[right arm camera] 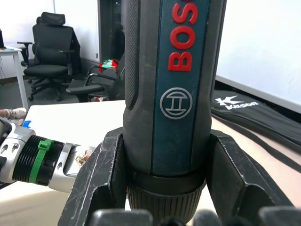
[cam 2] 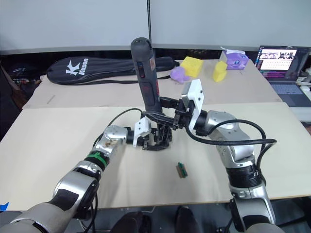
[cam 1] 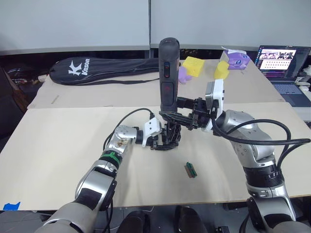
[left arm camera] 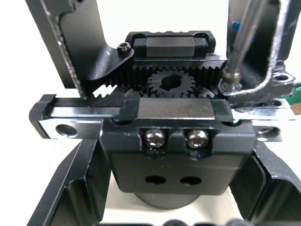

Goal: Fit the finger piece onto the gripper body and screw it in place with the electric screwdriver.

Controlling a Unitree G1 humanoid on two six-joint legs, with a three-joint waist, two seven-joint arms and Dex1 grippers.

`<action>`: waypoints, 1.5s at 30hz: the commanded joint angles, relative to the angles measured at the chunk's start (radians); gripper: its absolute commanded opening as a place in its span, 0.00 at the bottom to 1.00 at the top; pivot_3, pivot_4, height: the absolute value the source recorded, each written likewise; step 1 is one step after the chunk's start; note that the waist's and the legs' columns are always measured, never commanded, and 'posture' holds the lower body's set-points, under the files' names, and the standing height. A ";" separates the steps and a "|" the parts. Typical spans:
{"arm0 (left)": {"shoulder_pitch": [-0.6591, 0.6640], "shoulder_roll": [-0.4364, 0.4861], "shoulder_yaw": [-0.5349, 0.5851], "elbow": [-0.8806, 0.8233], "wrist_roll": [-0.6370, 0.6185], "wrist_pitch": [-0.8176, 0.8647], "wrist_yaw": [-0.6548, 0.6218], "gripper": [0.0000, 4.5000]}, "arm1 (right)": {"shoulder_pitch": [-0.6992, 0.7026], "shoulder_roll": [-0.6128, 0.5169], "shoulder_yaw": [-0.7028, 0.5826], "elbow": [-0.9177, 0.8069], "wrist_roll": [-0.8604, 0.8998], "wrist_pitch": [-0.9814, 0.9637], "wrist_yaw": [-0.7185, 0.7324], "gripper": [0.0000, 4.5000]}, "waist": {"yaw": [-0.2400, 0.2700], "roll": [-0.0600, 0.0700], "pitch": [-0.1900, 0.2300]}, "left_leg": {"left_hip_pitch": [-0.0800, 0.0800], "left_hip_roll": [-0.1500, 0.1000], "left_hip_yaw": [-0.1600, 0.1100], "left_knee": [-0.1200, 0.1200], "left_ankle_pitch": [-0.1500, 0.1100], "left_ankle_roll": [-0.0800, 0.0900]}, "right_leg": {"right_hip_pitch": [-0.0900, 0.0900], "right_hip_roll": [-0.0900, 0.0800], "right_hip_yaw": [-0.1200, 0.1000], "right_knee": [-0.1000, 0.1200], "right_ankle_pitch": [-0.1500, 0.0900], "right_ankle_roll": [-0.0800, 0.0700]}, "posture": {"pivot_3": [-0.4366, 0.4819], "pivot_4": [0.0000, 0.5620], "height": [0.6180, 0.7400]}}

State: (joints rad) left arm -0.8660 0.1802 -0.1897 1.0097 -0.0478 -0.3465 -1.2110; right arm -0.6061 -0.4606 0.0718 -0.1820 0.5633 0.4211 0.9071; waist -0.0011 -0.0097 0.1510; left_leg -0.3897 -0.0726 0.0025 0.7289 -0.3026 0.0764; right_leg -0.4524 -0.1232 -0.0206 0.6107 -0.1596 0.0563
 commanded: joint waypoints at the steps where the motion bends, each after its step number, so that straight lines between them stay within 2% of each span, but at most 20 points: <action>1: -0.033 0.008 0.026 -0.007 -0.002 -0.023 0.020 0.63 | 0.043 -0.015 0.042 0.046 -0.041 0.062 -0.007 0.43 | 0.000 0.000 0.000 | 0.000 0.000 0.000 0.000 0.000 0.000 | 0.000 0.000 0.000 0.000 0.000 0.000 | 0.48 0.27 0.86; 26: -0.026 0.002 0.026 -0.009 0.001 -0.026 0.017 0.63 | 0.061 -0.029 0.019 0.052 -0.063 0.023 -0.029 0.43 | 0.002 0.000 0.000 | 0.000 0.000 0.000 0.000 0.000 0.001 | 0.000 0.000 0.000 0.000 0.000 0.000 | 0.48 0.27 0.86; 38: 0.005 -0.005 0.010 0.013 0.021 -0.024 0.031 0.63 | -0.062 -0.060 -0.102 -0.150 0.058 0.052 -0.078 0.43 | 0.010 -0.001 0.001 | -0.004 0.000 0.001 0.000 0.000 0.001 | -0.004 0.000 0.001 -0.001 0.000 0.000 | 0.48 0.27 0.86; 45: 0.008 -0.006 0.008 0.039 0.040 -0.030 0.040 0.63 | -0.129 -0.033 -0.150 -0.205 0.139 0.091 -0.136 0.43 | 0.011 -0.001 0.002 | -0.017 0.000 0.001 0.000 0.001 -0.001 | -0.017 0.000 0.000 0.001 0.000 0.000 | 0.48 0.27 0.86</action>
State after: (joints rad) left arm -0.8668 0.1659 -0.1681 1.0162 -0.0414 -0.3752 -1.1821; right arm -0.6599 -0.4966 0.0206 -0.2800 0.6379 0.5625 0.7866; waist 0.0097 -0.0103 0.1526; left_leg -0.4076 -0.0730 0.0030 0.7290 -0.3016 0.0749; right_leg -0.4701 -0.1234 -0.0208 0.6116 -0.1593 0.0559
